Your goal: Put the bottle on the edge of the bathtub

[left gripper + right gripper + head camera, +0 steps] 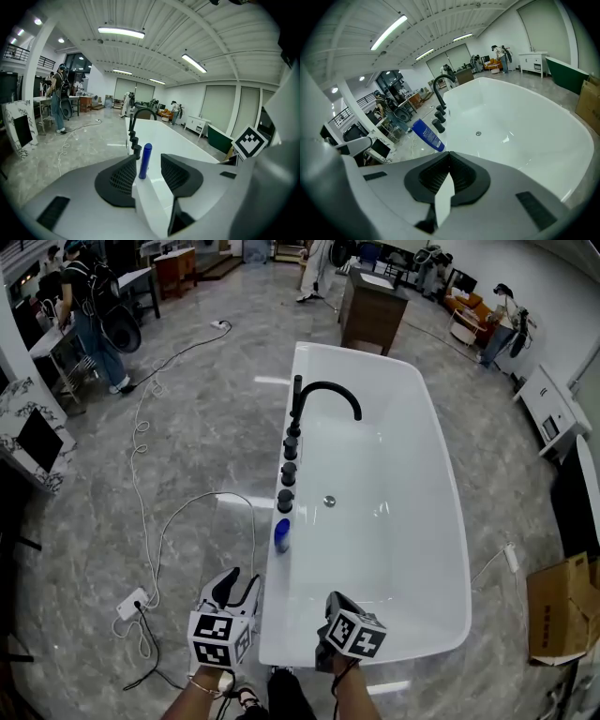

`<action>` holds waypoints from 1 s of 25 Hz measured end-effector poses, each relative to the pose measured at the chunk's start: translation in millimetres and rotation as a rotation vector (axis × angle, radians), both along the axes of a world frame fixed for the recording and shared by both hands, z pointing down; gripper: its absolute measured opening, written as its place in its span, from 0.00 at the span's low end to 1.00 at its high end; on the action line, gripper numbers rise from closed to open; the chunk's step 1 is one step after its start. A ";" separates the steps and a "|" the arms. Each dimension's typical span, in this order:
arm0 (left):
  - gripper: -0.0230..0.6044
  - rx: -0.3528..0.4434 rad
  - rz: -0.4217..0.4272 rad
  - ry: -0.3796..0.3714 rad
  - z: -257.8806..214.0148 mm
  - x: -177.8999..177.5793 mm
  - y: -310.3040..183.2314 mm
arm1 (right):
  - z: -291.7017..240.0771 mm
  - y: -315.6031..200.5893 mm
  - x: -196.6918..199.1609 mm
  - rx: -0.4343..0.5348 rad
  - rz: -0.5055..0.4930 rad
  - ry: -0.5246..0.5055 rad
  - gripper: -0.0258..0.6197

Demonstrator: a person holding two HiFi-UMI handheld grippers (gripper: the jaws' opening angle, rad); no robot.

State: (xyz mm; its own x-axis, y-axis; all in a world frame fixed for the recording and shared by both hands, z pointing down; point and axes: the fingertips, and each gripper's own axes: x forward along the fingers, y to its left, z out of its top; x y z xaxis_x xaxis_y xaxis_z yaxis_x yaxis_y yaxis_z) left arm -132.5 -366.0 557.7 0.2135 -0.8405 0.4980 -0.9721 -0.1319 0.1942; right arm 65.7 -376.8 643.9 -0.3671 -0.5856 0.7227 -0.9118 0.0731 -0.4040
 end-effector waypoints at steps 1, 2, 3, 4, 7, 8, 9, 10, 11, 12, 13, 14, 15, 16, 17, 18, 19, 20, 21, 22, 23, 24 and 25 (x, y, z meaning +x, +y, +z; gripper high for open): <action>0.31 0.001 0.001 0.000 -3.7 -1.3 4.8 | -4.9 3.2 0.4 0.006 0.002 -0.001 0.08; 0.29 0.002 0.003 -0.001 -7.3 -2.3 9.6 | -9.7 6.6 0.9 0.012 0.003 -0.004 0.08; 0.28 0.003 0.006 -0.001 -10.9 -3.1 14.6 | -14.0 10.3 1.4 0.017 0.004 -0.007 0.08; 0.26 0.005 0.009 0.000 -14.9 -3.7 19.8 | -18.1 14.3 2.0 0.023 0.005 -0.009 0.08; 0.21 0.013 0.018 0.007 -27.3 -5.0 35.5 | -32.4 26.1 7.1 0.041 0.019 0.005 0.08; 0.20 0.017 0.019 0.014 -31.3 -5.3 40.4 | -37.0 29.9 8.7 0.047 0.024 0.011 0.08; 0.19 0.020 0.019 0.021 -35.1 -5.3 45.1 | -40.9 34.2 9.7 0.050 0.027 0.013 0.08; 0.18 0.022 0.019 0.029 -38.8 -4.8 49.8 | -44.4 38.8 10.6 0.053 0.030 0.014 0.08; 0.17 0.023 0.020 0.035 -42.2 -3.7 54.3 | -47.7 43.7 11.7 0.056 0.031 0.015 0.08; 0.16 0.022 0.022 0.042 -45.4 -2.1 58.8 | -51.0 48.6 12.7 0.058 0.032 0.017 0.08; 0.13 0.020 0.026 0.050 -48.6 -0.1 63.3 | -54.3 53.3 13.4 0.061 0.032 0.017 0.08; 0.12 0.019 0.032 0.058 -51.8 2.0 67.9 | -57.7 58.2 13.6 0.064 0.032 0.018 0.08; 0.11 0.018 0.038 0.065 -54.8 3.8 72.6 | -61.3 63.0 13.5 0.067 0.030 0.019 0.08; 0.10 0.017 0.041 0.069 -57.2 5.0 77.5 | -65.1 67.6 13.1 0.072 0.027 0.021 0.08; 0.09 0.017 0.043 0.071 -59.2 5.5 82.3 | -69.2 71.8 12.4 0.079 0.023 0.024 0.08; 0.08 0.016 0.045 0.070 -60.7 5.4 86.9 | -73.3 75.7 11.3 0.086 0.018 0.027 0.08; 0.08 0.015 0.049 0.068 -61.9 5.1 91.3 | -77.4 79.4 10.1 0.094 0.013 0.031 0.08; 0.08 0.012 0.056 0.063 -62.8 4.9 95.4 | -81.6 82.8 9.0 0.101 0.009 0.035 0.08; 0.07 0.011 0.064 0.056 -63.9 4.9 99.0 | -85.9 85.7 8.2 0.109 0.005 0.040 0.08; 0.07 0.011 0.072 0.049 -65.6 5.0 102.0 | -90.4 88.2 7.8 0.117 0.001 0.045 0.08; 0.06 0.013 0.077 0.045 -68.1 4.8 104.8 | -95.0 90.7 7.5 0.126 0.000 0.048 0.08; 0.06 0.016 0.079 0.044 -71.5 3.9 107.7 | -99.5 93.7 7.0 0.134 -0.001 0.050 0.08; 0.06 0.020 0.078 0.046 -75.6 2.3 111.0 | -103.9 97.4 6.3 0.142 -0.001 0.052 0.08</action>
